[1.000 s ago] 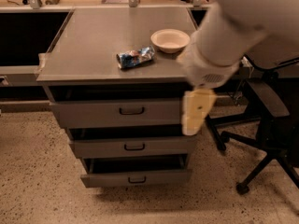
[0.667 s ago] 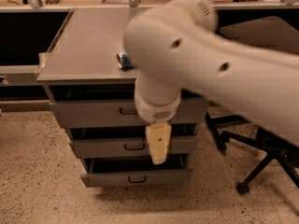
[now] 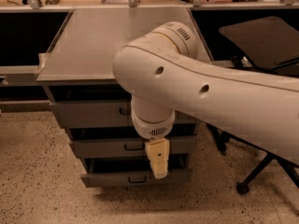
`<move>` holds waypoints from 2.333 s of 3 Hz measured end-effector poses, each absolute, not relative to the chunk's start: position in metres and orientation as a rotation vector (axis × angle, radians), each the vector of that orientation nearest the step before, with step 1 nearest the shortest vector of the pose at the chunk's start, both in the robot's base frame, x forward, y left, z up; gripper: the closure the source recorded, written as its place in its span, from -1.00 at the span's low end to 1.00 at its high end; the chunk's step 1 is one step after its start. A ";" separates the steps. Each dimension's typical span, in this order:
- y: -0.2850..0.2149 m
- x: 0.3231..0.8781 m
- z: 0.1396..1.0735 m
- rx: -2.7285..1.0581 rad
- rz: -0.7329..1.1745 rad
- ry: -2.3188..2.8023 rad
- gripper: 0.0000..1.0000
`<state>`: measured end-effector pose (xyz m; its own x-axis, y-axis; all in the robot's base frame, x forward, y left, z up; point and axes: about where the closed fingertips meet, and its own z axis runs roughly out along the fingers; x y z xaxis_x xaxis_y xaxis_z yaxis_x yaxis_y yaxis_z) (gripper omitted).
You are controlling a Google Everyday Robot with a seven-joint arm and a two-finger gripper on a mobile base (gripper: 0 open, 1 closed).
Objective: Open top drawer
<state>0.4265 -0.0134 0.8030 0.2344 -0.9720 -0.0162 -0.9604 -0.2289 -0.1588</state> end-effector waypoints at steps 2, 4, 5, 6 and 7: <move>0.025 0.502 0.773 -2.334 -0.103 1.747 -1.00; 0.065 0.571 0.694 -2.259 -0.048 1.709 -1.00; 0.073 0.591 0.679 -2.235 -0.082 1.718 -1.00; 0.068 0.614 0.674 -2.187 -0.110 1.746 -1.00; 0.068 0.632 0.672 -2.177 -0.097 1.758 -1.00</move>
Offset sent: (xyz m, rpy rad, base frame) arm 0.1214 0.0594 -0.0458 0.1478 -0.0632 0.0961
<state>0.6323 0.0676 0.6722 0.2320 -0.9598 -0.1582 -0.9366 -0.1765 -0.3028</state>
